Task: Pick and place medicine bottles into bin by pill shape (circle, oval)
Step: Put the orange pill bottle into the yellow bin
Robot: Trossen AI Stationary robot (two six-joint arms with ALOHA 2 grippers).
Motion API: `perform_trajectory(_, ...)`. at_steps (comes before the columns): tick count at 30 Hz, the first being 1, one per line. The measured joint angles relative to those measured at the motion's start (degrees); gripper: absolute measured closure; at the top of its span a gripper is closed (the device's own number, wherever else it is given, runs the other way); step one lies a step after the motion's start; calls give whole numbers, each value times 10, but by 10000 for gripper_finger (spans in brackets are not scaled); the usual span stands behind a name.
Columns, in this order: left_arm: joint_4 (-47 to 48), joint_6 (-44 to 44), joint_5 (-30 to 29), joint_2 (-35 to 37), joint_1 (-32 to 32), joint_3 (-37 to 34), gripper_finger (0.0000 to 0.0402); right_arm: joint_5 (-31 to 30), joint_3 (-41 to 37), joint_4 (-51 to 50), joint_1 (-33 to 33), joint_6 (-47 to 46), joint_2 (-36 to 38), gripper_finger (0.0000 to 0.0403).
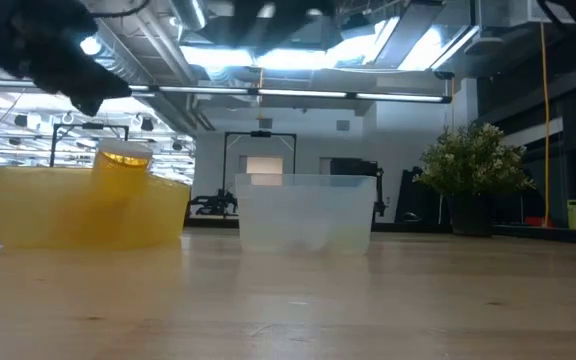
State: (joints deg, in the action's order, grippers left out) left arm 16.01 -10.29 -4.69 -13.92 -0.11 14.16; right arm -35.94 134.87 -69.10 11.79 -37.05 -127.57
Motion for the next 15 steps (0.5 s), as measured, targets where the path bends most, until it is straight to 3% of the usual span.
perform_trajectory(5, 105, -39, 44, -165, -17, 82, 351, -4, 0, -89, -2, -63, 12, 189)
perform_trajectory(9, 186, -30, 49, -283, -44, 131, 351, 7, -9, -92, 0, -64, 12, 189)
perform_trajectory(15, 187, -31, 48, -382, -75, 168, 351, 10, -10, -92, 5, -62, 11, 189)
